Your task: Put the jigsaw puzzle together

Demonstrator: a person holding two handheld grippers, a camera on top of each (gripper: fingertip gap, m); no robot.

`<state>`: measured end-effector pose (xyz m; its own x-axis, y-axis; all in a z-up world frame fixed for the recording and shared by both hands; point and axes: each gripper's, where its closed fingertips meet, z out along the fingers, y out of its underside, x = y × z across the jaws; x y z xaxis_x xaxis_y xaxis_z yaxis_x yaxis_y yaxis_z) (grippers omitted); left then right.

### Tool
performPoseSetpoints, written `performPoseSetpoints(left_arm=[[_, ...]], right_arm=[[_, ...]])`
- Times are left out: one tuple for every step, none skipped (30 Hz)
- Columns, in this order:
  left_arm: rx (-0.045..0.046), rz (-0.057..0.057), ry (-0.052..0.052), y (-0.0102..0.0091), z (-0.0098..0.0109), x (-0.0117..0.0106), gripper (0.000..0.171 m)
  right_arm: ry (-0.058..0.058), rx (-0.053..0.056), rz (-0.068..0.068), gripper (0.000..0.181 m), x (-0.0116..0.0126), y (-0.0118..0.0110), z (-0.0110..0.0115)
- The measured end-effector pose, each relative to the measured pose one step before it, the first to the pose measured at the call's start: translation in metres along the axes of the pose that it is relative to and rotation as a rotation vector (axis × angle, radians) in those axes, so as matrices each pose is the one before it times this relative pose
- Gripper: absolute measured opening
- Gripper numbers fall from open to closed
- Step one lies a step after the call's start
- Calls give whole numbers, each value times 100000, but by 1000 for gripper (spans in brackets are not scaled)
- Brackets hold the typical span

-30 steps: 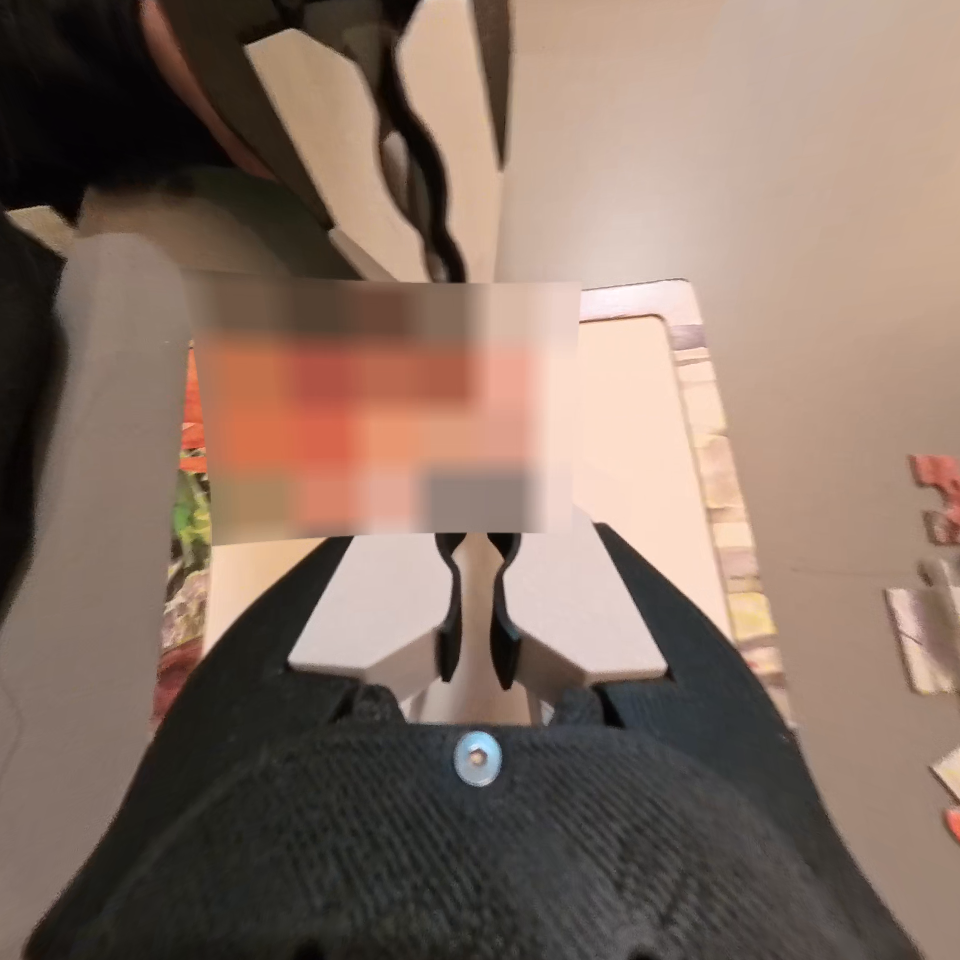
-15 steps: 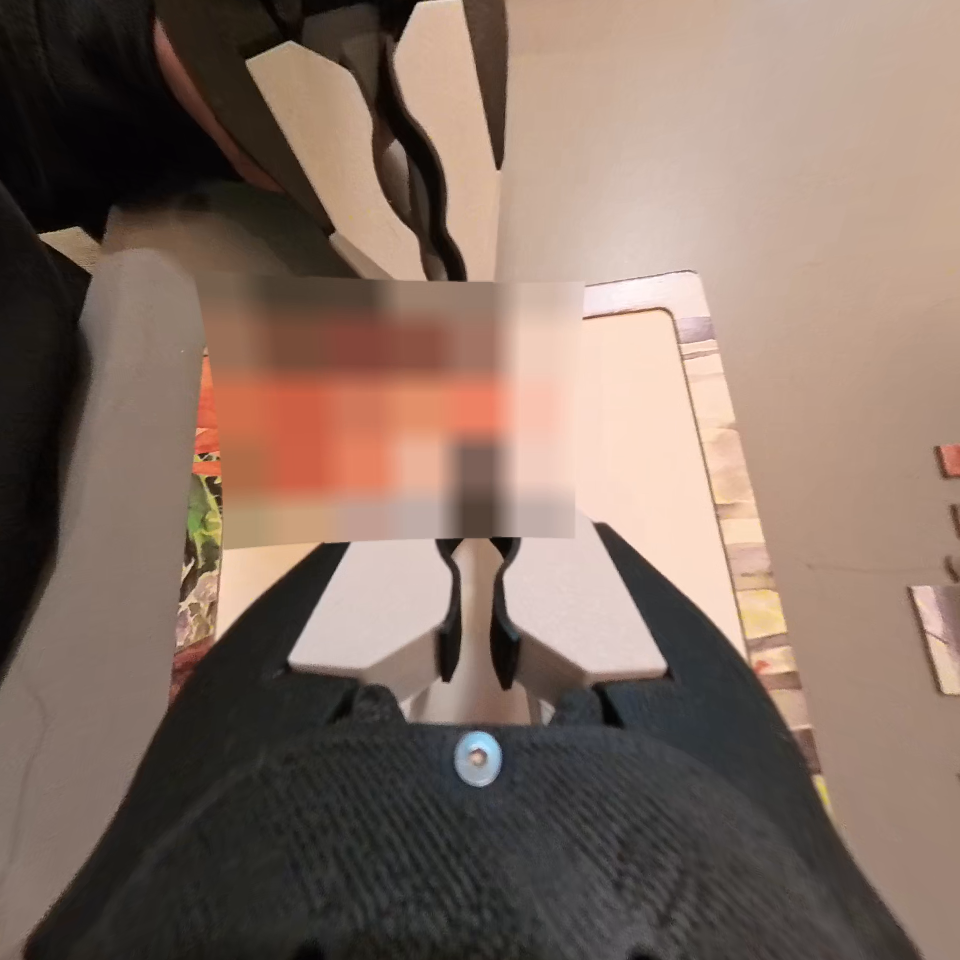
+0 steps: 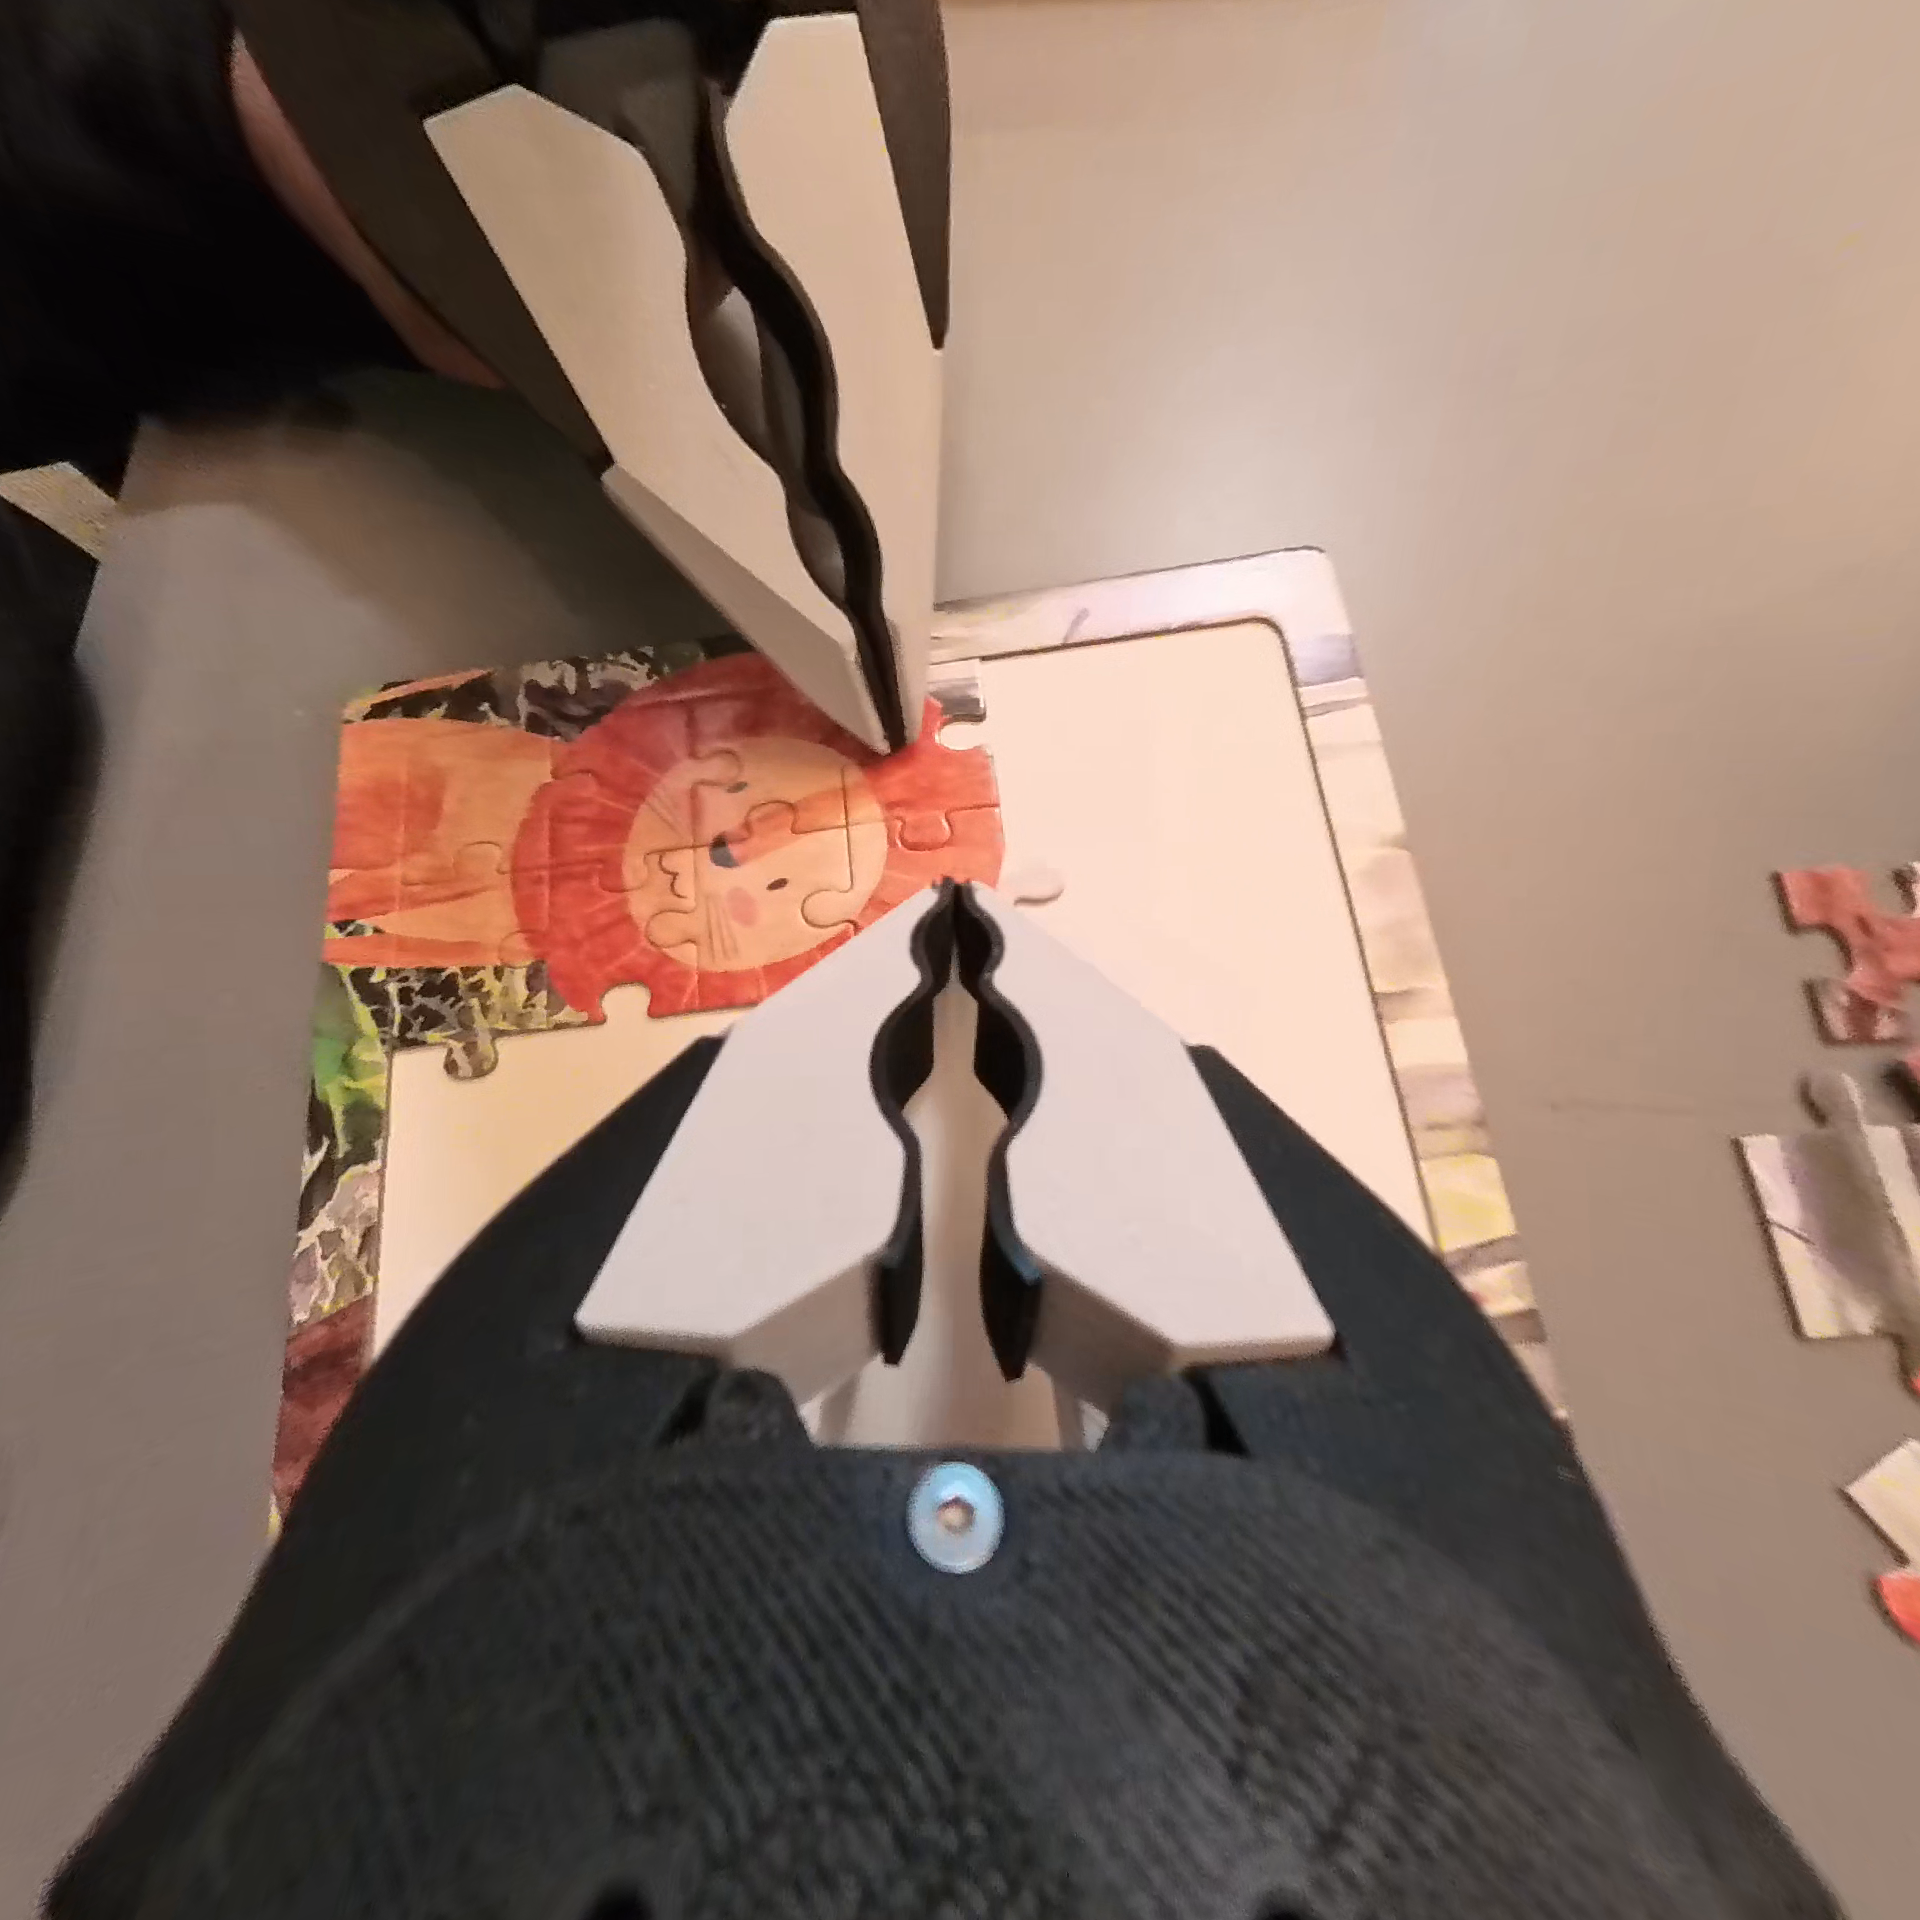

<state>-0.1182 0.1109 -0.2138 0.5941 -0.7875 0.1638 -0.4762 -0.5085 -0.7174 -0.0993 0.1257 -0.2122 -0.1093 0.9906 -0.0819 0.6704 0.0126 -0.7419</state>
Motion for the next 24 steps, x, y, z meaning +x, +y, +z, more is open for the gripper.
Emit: performPoseSetpoints(left_arm=[[-1, 18, -17, -5, 6, 2, 0], [-4, 12, -11, 1, 0, -2, 0], [2, -9, 9, 0, 0, 2, 0], [2, -36, 32, -1, -3, -7, 0], [0, -3, 4, 0, 0, 1, 0], [-1, 17, -15, 0, 0, -3, 0], [0, 5, -10, -5, 6, 4, 0], [-5, 12, -14, 6, -4, 5, 0], [1, 13, -16, 0, 0, -3, 0], [0, -4, -3, 0, 0, 0, 0], [2, -28, 23, 0, 0, 5, 0], [2, -20, 16, -1, -3, -10, 0], [-3, -3, 2, 0, 0, 1, 0], [3, -67, 43, 7, 7, 9, 0], [-29, -306, 49, 20, -11, 1, 0], [-13, -177, 90, 3, 6, 2, 0], [1, -38, 39, 5, -6, 2, 0], [-9, 61, -60, 2, 2, 1, 0], [-6, 138, -131, 2, 6, 0, 0], [-12, 134, -131, 7, -1, -6, 0], [-4, 73, -65, 1, 3, 0, 0], [9, 14, 57, 4, -3, 15, 0], [31, -34, 22, 0, -4, -1, 0], [82, -87, -3, -9, -14, -5, 0]], right_arm=[[1405, -537, 130, 0, 230, 20, -28], [1665, -477, 247, 0, 286, 19, -35], [498, -107, 15, 0, 70, -6, 0], [-1202, 435, -211, 0, -250, -53, 74], [-2945, 821, -41, 0, -539, -113, 151], [-1680, 372, -42, 0, -337, -84, 134], [2112, -275, -180, 0, 278, -51, 37], [4400, -449, -671, 0, 626, -38, -22], [3147, -424, -893, 0, 424, -1, -28], [164, -200, -408, 0, -36, -2, 7], [-4048, 124, 66, 0, -679, -20, 32], [-6184, 442, 982, 0, -976, -36, 90], [-3398, 397, 1122, 0, -503, -33, 88], [262, -13, 596, 0, 68, -18, 7], [3609, -132, -214, 0, 583, -25, -58], [5448, -137, -1095, 0, 844, 11, -119], [2980, -190, -1159, 0, 460, 48, -89], [-726, -57, -311, 0, -125, 54, -53], [-5035, 228, 269, 0, -795, 35, 0], [-9955, 183, 738, 0, -1576, 81, 24], [-10453, -1069, 722, 0, -1675, 232, 55], [-4459, -907, 358, 0, -774, 161, 46], [1596, -112, -517, 0, 107, 31, -94], [5086, 417, -1834, 0, 633, 8, -249]])
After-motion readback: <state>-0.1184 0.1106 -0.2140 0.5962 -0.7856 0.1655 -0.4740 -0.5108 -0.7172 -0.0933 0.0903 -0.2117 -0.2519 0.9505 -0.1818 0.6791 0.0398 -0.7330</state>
